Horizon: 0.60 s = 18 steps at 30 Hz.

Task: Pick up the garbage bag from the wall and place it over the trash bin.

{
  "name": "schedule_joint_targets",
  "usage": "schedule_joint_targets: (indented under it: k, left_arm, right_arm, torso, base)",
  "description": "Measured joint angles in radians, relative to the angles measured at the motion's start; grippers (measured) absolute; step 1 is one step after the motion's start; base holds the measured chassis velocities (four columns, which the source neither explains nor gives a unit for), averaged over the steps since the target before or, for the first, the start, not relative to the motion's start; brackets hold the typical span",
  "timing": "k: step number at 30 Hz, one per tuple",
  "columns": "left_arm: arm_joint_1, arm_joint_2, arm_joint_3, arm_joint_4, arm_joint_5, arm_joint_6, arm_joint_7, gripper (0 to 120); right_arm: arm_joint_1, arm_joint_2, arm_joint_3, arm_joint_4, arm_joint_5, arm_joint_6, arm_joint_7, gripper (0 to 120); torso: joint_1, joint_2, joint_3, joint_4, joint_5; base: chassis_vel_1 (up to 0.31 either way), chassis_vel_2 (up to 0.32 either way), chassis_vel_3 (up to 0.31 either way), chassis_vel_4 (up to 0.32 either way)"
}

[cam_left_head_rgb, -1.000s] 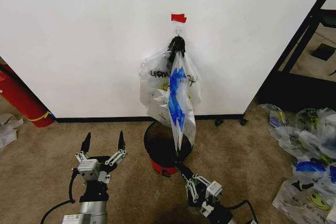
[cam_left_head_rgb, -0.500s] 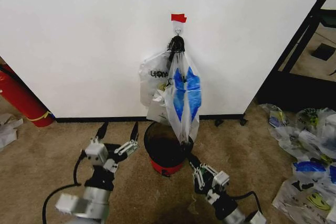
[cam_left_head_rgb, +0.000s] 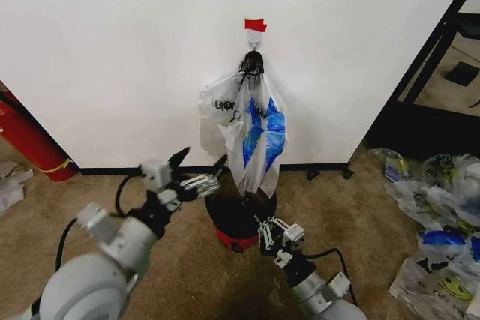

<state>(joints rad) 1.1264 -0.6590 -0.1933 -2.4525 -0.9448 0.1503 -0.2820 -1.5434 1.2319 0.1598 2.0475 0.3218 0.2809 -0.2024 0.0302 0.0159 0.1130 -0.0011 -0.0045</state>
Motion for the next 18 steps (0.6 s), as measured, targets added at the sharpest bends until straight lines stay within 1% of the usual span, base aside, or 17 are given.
schedule_joint_targets:
  k: [1, 3, 4, 5, 7, 8, 10, 12, 14, 16, 18]
  left_arm:
    - [-0.090, 0.015, 0.067, 0.026, 0.002, 0.012, -0.012, 100]
    - [-0.178, 0.026, 0.139, 0.054, 0.006, 0.031, -0.025, 100]
    - [-0.178, 0.026, 0.139, 0.054, 0.006, 0.031, -0.025, 100]
    - [-0.225, 0.028, 0.181, 0.071, 0.009, 0.046, -0.036, 100]
    - [-0.280, 0.025, 0.229, 0.089, 0.011, 0.074, -0.050, 100]
    - [-0.322, 0.017, 0.264, 0.099, 0.011, 0.101, -0.064, 100]
    - [-0.375, 0.002, 0.308, 0.113, 0.014, 0.146, -0.090, 99]
    - [-0.390, -0.003, 0.321, 0.118, 0.018, 0.161, -0.099, 99]
    - [-0.461, -0.026, 0.390, 0.143, 0.052, 0.237, -0.143, 98]
    - [-0.521, -0.047, 0.457, 0.171, 0.095, 0.286, -0.163, 98]
    - [-0.557, -0.066, 0.500, 0.180, 0.099, 0.310, -0.174, 97]
  right_arm:
    - [0.000, 0.002, 0.000, -0.001, -0.002, -0.001, 0.001, 0]
    - [0.000, 0.004, -0.001, -0.001, -0.003, -0.002, 0.003, 0]
    - [0.000, 0.004, -0.001, -0.001, -0.003, -0.002, 0.003, 0]
    - [-0.001, 0.005, 0.000, -0.001, -0.004, -0.003, 0.004, 0]
    - [-0.004, 0.008, 0.001, -0.001, -0.007, -0.003, 0.004, 0]
    - [-0.005, 0.010, 0.002, 0.000, -0.008, -0.003, 0.004, 0]
    - [-0.010, 0.015, 0.004, 0.002, -0.009, -0.004, 0.005, 0]
    - [-0.012, 0.017, 0.005, 0.003, -0.010, -0.005, 0.006, 0]
    - [-0.021, 0.024, 0.011, 0.008, -0.011, -0.005, 0.008, 0]
    - [-0.032, 0.025, 0.020, 0.012, -0.012, -0.006, 0.008, 0]
    - [-0.039, 0.027, 0.028, 0.015, -0.013, -0.005, 0.008, 0]
  torso:
    - [0.000, 0.000, 0.000, -0.0008, -0.0002]
    - [0.000, 0.000, 0.000, -0.0003, 0.0004]
    - [0.000, 0.000, 0.000, -0.0003, 0.0004]
    - [0.000, 0.000, 0.000, -0.0004, 0.0004]
    - [0.000, 0.000, 0.000, 0.0001, 0.0002]
    - [0.000, 0.000, 0.000, 0.0004, 0.0003]
    - [0.000, 0.000, 0.000, 0.0003, 0.0003]
    - [0.000, 0.000, 0.000, 0.0002, 0.0002]
    - [0.000, 0.000, 0.000, 0.0001, 0.0006]
    - [0.000, 0.000, 0.000, 0.0001, 0.0005]
    - [0.000, 0.000, 0.000, 0.0000, 0.0005]
  base:
    - [0.000, 0.000, 0.000, 0.000]
    - [0.000, 0.000, 0.000, 0.000]
    - [0.000, 0.000, 0.000, 0.000]
    - [0.000, 0.000, 0.000, 0.000]
    - [0.000, 0.000, 0.000, 0.000]
    - [0.000, 0.000, 0.000, 0.000]
    - [0.000, 0.000, 0.000, 0.000]
    - [0.000, 0.000, 0.000, 0.000]
    - [0.000, 0.000, 0.000, 0.000]
    - [0.000, 0.000, 0.000, 0.000]
    - [0.000, 0.000, 0.000, 0.000]
